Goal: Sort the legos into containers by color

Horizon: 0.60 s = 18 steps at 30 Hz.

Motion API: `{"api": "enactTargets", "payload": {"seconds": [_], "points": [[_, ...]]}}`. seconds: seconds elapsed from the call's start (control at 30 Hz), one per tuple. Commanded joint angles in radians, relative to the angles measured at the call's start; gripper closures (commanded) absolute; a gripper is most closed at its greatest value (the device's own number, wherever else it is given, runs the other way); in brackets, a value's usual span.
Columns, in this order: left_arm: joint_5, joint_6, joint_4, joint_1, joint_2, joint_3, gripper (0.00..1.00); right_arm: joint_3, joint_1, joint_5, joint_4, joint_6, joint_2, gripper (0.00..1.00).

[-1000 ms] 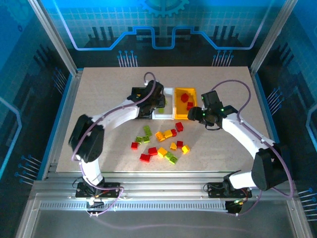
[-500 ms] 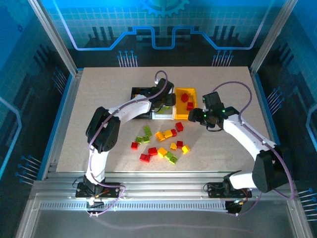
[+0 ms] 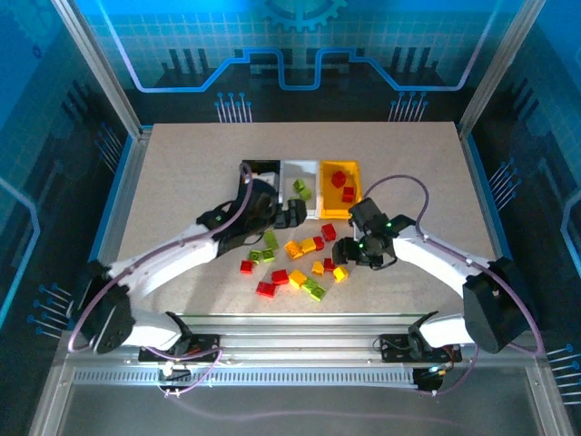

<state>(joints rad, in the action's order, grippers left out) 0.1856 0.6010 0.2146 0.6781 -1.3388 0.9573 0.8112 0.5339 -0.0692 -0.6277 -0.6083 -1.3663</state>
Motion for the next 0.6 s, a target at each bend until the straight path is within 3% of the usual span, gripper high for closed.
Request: {"api": "enactTargets", "payload": {"seconds": [0.0, 0.23, 0.43, 0.57], "points": [[0.008, 0.066, 0.046, 0.002, 0.105, -0.139, 0.01, -0.023, 0.048, -0.037, -0.017, 0.037, -0.025, 0.31], [0.056, 0.118, 0.119, 0.002, 0.254, -0.274, 0.01, 0.013, 0.125, 0.057, -0.005, 0.041, -0.131, 0.36], [0.092, 0.129, 0.146, 0.001, 0.259, -0.276, 0.01, 0.049, 0.150, 0.128, -0.021, 0.041, -0.198, 0.47], [0.107, 0.129, 0.147, 0.000, 0.257, -0.279, 0.01, 0.043, 0.152, 0.137, 0.008, 0.039, -0.207, 0.49]]}}
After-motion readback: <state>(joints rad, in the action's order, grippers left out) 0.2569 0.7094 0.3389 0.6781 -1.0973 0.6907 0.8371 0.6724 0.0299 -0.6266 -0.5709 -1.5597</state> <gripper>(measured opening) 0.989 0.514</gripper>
